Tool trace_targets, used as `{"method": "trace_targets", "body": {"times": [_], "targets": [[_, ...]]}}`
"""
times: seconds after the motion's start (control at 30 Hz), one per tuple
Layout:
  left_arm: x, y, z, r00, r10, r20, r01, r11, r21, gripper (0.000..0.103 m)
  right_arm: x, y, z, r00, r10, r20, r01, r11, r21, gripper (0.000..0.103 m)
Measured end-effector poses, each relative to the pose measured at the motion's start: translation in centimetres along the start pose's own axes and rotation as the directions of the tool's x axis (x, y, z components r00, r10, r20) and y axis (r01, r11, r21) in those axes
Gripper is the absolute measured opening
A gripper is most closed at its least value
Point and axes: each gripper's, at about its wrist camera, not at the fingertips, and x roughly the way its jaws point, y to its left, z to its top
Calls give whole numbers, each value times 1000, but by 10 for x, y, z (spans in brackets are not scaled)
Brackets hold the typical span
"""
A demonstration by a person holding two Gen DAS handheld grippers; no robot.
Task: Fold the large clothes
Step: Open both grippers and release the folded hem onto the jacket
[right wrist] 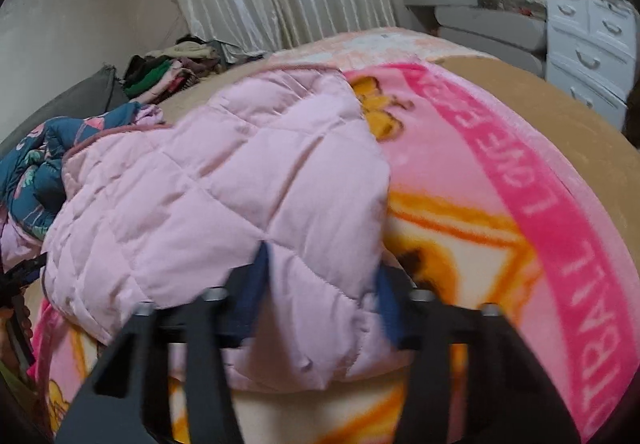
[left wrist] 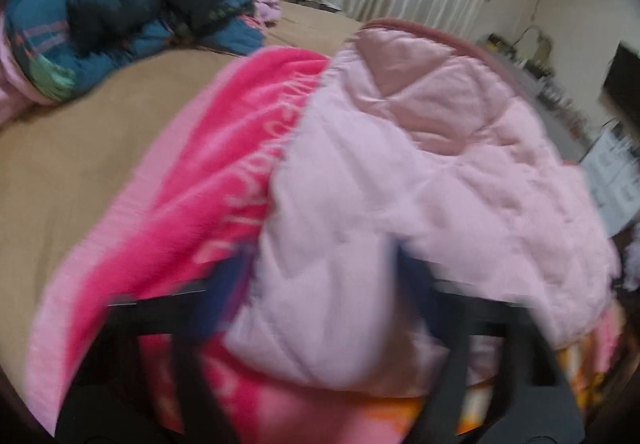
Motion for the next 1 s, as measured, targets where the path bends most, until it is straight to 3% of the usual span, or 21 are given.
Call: {"method": "trace_targets", "body": {"times": [0.1, 0.23, 0.33, 0.5, 0.63, 0.7, 0.83, 1.0], "targets": [[3, -11, 8, 999, 37, 28, -39, 998, 43, 21, 2, 17, 15, 998, -39, 43, 42, 996, -79, 20], [13, -9, 26, 998, 50, 39, -50, 999, 11, 18, 24, 17, 38, 998, -54, 36, 55, 997, -52, 19], [31, -11, 36, 996, 84, 26, -84, 996, 11, 18, 54, 13, 52, 997, -76, -16, 76, 997, -12, 18], [51, -11, 41, 990, 139, -7, -139, 990, 21, 18, 85, 9, 53, 986, -151, -66, 149, 988, -31, 15], [56, -10, 41, 988, 151, -21, -151, 989, 11, 19, 87, 9, 52, 985, -145, -93, 143, 989, -28, 18], [48, -9, 40, 988, 151, -14, -151, 989, 6, 24, 80, 8, 53, 985, -149, -91, 147, 989, -34, 27], [24, -7, 42, 992, 126, 10, -126, 992, -14, 52, 44, -6, 51, 997, -70, -35, 72, 994, 77, 75], [-16, -18, 42, 992, 113, 57, -114, 994, 2, 81, -9, -2, 47, 999, 8, 53, -14, 992, 122, 94]]}}
